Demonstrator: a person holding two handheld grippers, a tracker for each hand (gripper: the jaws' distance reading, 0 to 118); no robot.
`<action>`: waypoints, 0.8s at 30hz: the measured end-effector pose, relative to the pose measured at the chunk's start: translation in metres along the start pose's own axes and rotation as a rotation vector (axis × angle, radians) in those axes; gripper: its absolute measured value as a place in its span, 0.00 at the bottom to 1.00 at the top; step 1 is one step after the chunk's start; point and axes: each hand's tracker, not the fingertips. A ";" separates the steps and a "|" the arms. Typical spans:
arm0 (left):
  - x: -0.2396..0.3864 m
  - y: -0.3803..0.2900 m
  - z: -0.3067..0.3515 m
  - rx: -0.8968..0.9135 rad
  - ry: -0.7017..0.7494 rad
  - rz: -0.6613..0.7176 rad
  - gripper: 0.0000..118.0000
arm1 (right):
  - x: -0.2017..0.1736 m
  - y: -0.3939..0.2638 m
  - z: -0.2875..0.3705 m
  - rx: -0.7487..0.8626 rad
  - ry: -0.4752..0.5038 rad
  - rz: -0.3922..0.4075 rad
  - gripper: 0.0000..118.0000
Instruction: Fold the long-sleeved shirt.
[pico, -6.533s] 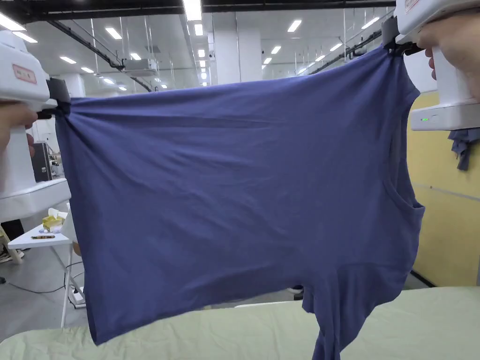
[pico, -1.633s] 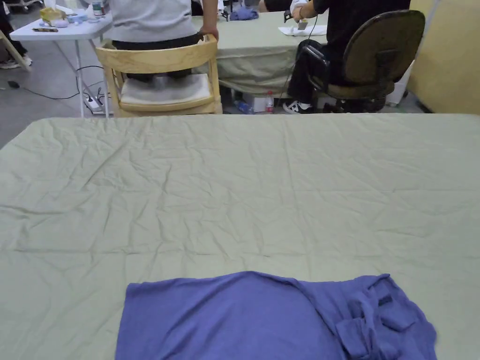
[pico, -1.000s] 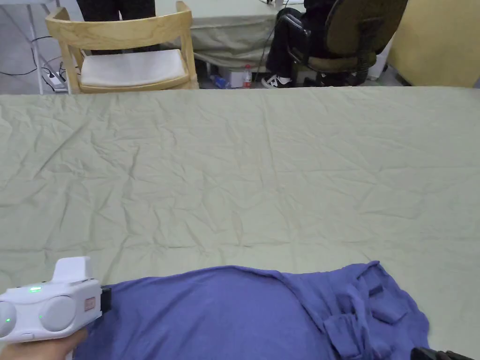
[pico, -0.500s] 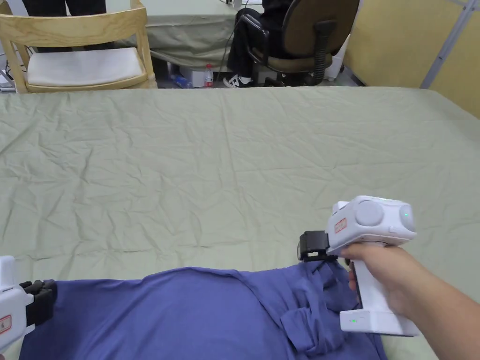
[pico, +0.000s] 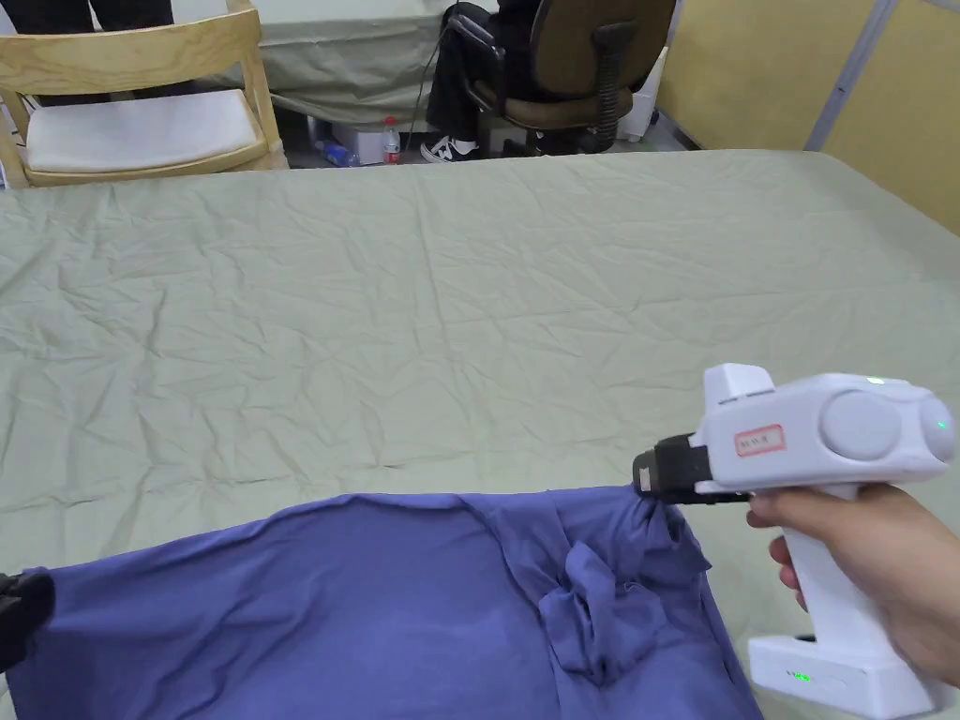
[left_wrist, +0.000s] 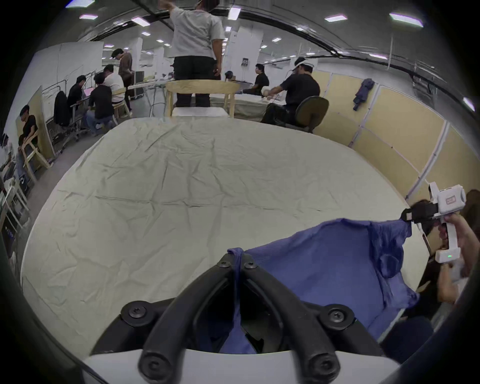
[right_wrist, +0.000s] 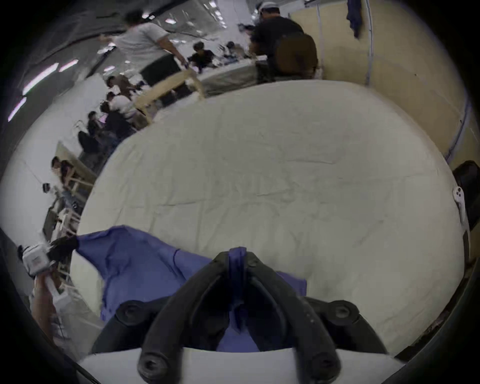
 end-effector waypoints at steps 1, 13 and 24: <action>0.004 0.016 -0.004 -0.005 0.001 -0.013 0.01 | 0.001 -0.017 0.015 0.007 0.000 0.005 0.10; 0.030 0.061 -0.072 -0.237 0.003 -0.096 0.01 | 0.029 -0.156 0.054 -0.090 -0.080 0.084 0.10; 0.023 -0.007 -0.087 -0.356 0.025 -0.047 0.01 | 0.016 -0.190 0.032 -0.221 -0.181 0.061 0.10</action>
